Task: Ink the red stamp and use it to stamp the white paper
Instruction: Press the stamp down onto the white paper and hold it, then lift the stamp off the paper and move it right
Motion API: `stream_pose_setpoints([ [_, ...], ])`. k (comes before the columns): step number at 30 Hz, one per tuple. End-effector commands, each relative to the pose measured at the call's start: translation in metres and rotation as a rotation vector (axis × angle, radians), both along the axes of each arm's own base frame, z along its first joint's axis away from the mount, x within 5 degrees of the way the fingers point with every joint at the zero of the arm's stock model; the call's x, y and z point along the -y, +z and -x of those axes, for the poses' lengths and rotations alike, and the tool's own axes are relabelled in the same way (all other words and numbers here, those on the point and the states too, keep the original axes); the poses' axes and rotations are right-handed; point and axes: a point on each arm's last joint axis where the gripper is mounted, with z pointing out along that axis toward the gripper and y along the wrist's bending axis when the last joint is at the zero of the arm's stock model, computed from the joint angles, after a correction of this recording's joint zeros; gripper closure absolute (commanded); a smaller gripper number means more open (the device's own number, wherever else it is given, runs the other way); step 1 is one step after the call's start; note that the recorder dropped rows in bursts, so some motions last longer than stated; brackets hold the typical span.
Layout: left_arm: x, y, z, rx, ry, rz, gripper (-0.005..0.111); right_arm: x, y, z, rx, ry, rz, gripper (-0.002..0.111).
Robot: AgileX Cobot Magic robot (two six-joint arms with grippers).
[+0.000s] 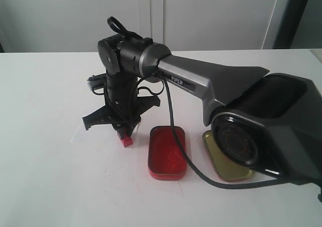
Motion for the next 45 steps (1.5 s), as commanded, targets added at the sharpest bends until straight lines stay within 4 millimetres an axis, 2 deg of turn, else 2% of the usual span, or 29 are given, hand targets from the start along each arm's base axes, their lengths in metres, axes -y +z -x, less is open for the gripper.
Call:
stream_pose_setpoints([
  [1,0.000,-0.001,0.000,0.005,0.002,0.004,0.107,0.004,-0.043,0.001,-0.029,-0.017,0.067,0.108],
  [15,0.000,-0.001,0.000,0.005,0.002,0.004,0.107,0.005,0.014,-0.001,0.068,-0.010,0.005,0.108],
  [45,0.000,-0.001,0.000,0.005,0.002,0.004,0.107,0.011,0.076,0.003,0.173,0.012,-0.065,0.108],
])
